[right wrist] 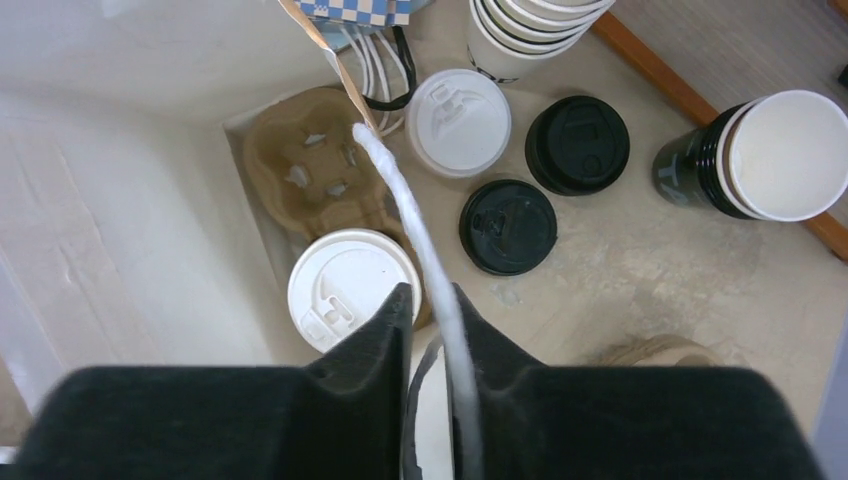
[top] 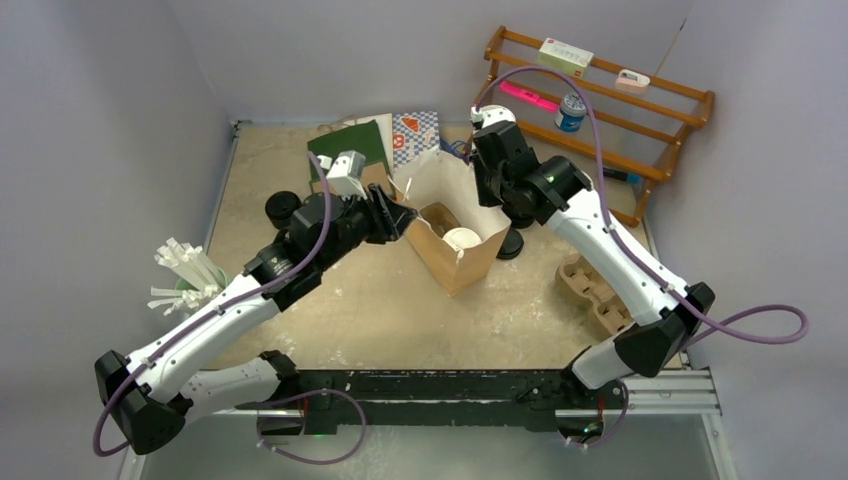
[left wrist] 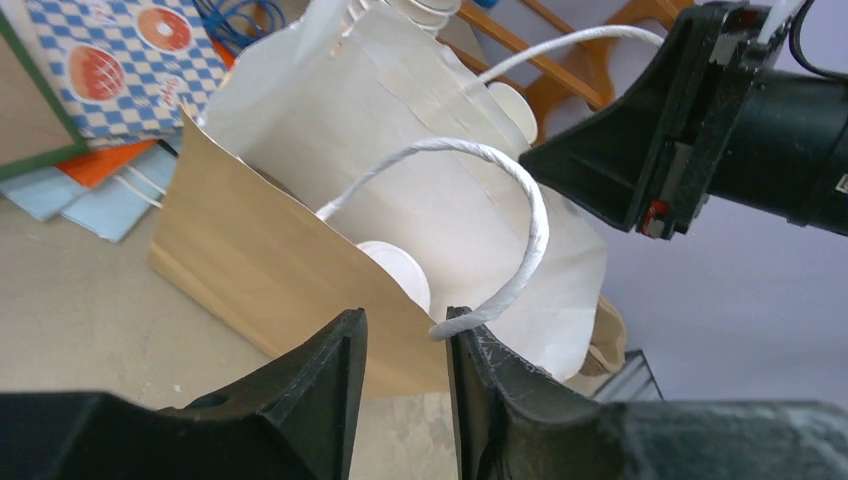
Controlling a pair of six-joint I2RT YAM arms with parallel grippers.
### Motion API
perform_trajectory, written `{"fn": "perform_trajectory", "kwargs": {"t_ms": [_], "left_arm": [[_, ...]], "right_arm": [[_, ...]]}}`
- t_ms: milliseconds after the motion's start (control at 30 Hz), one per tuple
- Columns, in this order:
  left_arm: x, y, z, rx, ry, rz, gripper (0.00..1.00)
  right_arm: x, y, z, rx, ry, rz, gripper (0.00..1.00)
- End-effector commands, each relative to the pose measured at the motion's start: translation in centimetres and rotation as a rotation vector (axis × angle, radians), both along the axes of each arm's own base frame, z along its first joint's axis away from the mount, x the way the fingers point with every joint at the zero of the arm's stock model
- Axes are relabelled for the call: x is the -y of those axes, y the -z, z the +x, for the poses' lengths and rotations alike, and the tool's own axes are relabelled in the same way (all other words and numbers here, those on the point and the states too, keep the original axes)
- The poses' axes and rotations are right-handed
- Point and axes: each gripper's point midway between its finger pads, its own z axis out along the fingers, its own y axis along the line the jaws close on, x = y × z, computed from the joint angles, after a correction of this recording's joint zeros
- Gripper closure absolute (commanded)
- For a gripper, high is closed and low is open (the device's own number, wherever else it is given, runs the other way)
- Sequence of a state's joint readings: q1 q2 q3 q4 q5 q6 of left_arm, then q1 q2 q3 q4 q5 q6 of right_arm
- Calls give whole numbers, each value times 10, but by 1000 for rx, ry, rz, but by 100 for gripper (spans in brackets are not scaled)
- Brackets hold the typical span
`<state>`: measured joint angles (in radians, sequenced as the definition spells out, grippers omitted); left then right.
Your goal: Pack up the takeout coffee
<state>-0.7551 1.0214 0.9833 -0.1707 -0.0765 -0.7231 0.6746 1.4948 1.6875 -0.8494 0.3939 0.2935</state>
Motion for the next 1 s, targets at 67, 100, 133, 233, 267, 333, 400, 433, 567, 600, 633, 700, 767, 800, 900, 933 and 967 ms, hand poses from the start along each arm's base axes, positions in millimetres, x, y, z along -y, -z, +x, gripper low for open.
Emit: {"fn": "perform_trajectory", "kwargs": {"t_ms": [67, 100, 133, 233, 267, 333, 400, 433, 567, 600, 633, 700, 767, 800, 900, 933, 967], "left_arm": [[-31, -47, 27, 176, -201, 11, 73], [-35, -52, 28, 195, -219, 18, 78], [-39, -58, 29, 216, -231, 28, 88], [-51, -70, 34, 248, -277, 94, 100], [-56, -74, 35, 258, -297, 118, 100], [-68, -80, 37, 278, -333, 164, 100], [-80, -84, 39, 291, -373, 202, 100], [-88, -86, 40, 297, -395, 219, 100], [-108, -85, 43, 297, -434, 270, 100], [-113, -85, 43, 297, -445, 278, 100], [-120, -84, 43, 294, -460, 287, 100], [-136, -85, 42, 293, -499, 312, 100], [-153, -83, 42, 289, -539, 342, 100], [-160, -83, 41, 288, -555, 352, 100], [-175, -82, 37, 287, -590, 382, 100], [-179, -82, 34, 287, -600, 386, 100], [-181, -80, 33, 284, -604, 392, 100]], "right_arm": [[-7, -23, 13, 67, -8, 28, 96], [-11, -24, 12, 62, -21, 40, 100], [-14, -25, 12, 59, -31, 50, 100], [-23, -28, 13, 52, -56, 82, 100], [-28, -29, 13, 49, -66, 94, 100], [-37, -30, 14, 41, -90, 121, 100], [-51, -31, 13, 31, -121, 151, 100], [-61, -31, 11, 25, -143, 164, 100], [-108, -30, -3, 30, -227, 169, 100], [-120, -31, -6, 35, -246, 169, 100], [-130, -32, -9, 38, -262, 173, 100], [-151, -37, -15, 45, -298, 194, 100], [-165, -37, -16, 46, -315, 209, 100], [-171, -37, -16, 48, -322, 213, 100], [-181, -37, -17, 49, -331, 226, 100], [-184, -36, -17, 47, -336, 230, 100], [-186, -36, -17, 44, -340, 231, 91]]}}
